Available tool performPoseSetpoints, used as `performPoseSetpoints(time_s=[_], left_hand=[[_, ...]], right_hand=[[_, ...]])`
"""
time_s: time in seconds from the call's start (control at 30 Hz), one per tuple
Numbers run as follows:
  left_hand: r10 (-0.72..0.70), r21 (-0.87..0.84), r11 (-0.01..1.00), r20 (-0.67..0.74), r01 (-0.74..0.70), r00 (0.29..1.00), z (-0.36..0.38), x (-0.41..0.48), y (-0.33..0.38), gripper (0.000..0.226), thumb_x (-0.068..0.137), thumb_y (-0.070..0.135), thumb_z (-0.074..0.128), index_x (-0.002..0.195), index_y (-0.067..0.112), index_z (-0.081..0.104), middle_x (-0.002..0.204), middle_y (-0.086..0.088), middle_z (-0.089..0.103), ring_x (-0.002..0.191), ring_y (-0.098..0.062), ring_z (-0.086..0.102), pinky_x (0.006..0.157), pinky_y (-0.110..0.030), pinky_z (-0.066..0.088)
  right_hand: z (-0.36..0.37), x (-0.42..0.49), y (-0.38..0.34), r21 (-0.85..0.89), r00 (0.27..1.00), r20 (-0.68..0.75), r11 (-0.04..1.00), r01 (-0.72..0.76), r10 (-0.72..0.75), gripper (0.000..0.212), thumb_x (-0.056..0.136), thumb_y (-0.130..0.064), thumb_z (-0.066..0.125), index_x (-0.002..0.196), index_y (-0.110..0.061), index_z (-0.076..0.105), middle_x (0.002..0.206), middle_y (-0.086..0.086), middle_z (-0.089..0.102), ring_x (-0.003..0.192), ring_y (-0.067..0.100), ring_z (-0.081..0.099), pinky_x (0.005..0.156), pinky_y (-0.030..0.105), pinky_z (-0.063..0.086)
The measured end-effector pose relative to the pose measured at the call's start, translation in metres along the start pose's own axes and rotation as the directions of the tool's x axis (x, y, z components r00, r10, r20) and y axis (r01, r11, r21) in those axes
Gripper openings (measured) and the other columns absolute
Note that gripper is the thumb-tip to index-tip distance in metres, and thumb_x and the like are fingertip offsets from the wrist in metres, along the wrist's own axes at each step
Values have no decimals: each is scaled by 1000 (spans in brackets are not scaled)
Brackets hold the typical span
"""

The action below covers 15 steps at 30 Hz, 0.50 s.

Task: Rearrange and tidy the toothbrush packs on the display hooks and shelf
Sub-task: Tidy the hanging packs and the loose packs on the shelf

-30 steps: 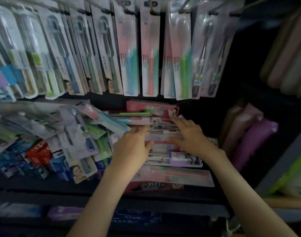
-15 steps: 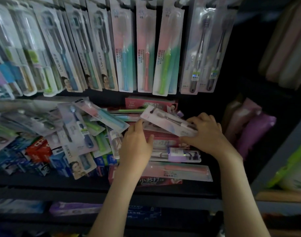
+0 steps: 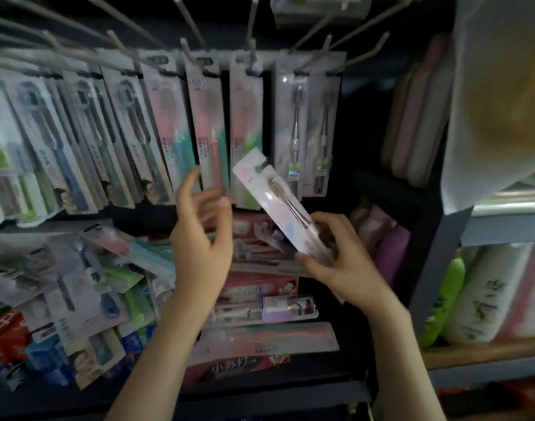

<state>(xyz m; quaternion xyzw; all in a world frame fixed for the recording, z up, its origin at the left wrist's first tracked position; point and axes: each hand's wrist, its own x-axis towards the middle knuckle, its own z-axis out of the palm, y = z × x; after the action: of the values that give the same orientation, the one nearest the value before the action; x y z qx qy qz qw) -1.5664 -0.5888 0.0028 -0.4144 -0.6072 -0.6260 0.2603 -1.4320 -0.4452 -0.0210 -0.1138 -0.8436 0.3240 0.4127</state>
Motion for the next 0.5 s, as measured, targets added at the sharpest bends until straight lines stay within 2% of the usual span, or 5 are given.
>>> performPoseSetpoints(time_s=[0.07,0.17,0.23,0.33,0.5], left_hand=[[70,90,993,33,-72,997,6,21,0,46,97,22,48,141,13,36,123,-2,57,111,0,54,94,-9,39],[141,318,926,207,-203,968,25,49,-7,56,93,18,55,145,12,33,146,-9,39,135,-20,35,112,-28,26],[214,436,834,307,-337,927,37,66,-15,67,88,15,61,147,10,28,151,-14,30,140,-28,25,116,-40,17],[214,532,721,439,-444,873,45,88,-25,83,84,16,65,150,13,15,157,-12,6,145,-28,4,116,-43,1],[266,550,647,486,-528,833,58,104,-34,97,77,17,75,150,16,11,156,-15,-1,143,-23,-9,113,-50,4]], right_hand=[[6,7,-7,90,989,-140,995,-36,49,48,76,-21,76,109,-40,47,109,-8,50,96,-5,50,82,8,39],[12,31,-13,103,939,-307,986,-129,155,51,82,-29,70,128,-23,49,125,0,51,113,10,51,96,26,43],[11,50,-18,47,922,-356,988,-147,154,60,85,-31,66,138,-16,42,133,4,45,122,16,46,96,19,36],[9,69,-23,-100,922,-381,988,-120,73,64,86,-26,66,141,-13,37,131,9,42,118,22,45,86,9,27],[10,70,-15,-96,862,-481,968,-230,157,66,86,-27,65,142,-13,34,130,11,39,117,30,46,89,28,39]])
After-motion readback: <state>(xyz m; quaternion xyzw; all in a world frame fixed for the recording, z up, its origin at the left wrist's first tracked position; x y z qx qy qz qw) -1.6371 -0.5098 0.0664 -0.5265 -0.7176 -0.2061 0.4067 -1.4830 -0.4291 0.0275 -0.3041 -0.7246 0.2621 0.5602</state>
